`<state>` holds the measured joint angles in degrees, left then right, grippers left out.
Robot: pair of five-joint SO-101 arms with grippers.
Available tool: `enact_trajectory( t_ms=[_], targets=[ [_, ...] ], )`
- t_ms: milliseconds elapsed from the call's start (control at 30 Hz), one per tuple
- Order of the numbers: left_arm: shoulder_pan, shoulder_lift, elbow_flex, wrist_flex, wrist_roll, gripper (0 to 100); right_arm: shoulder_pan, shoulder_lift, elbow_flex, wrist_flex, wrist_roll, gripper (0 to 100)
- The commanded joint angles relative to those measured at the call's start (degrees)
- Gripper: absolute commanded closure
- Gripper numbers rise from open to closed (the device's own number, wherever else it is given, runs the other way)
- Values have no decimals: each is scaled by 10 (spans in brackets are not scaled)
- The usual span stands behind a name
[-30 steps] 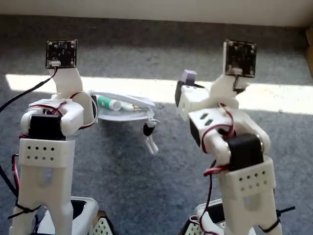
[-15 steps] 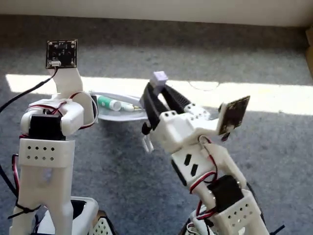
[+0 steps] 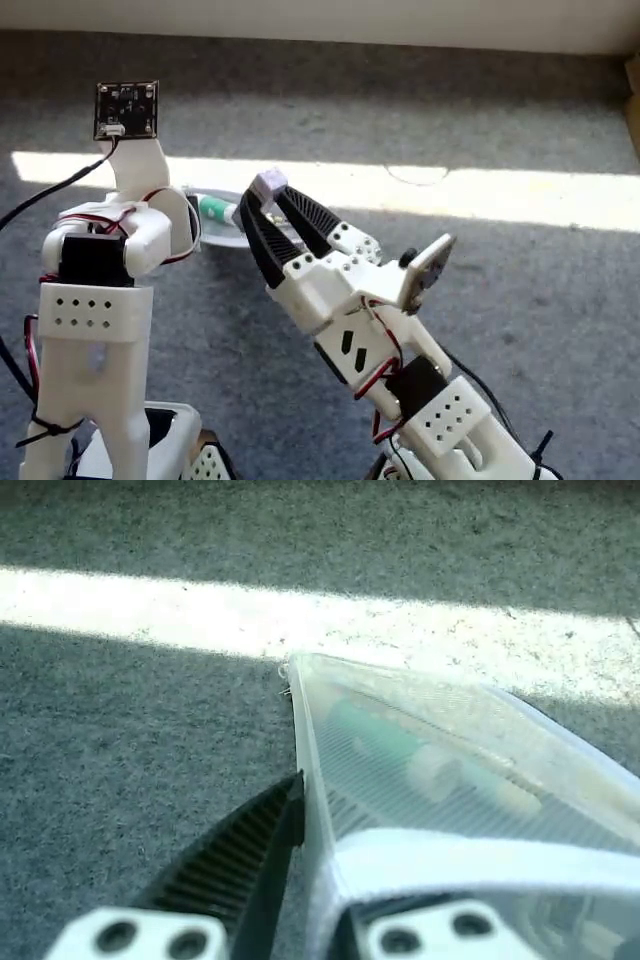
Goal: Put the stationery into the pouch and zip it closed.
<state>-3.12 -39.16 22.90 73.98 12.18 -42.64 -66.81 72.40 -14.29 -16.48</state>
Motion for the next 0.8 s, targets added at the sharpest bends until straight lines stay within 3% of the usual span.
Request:
enact_trajectory(
  t_ms=[0,333,567,767],
  targets=[
    [10,-13,-17,-12,-4,989,-6,71,-9,-49,10,993],
    [9,-13,-16,-11,-4,989,-6,136,-9,-86,11,987],
    [9,-16,-7,-14,-4,989,-7,136,-8,-67,11,852],
    [9,-16,-5,-15,-17,989,-7,135,-7,-67,11,848]
  ],
)
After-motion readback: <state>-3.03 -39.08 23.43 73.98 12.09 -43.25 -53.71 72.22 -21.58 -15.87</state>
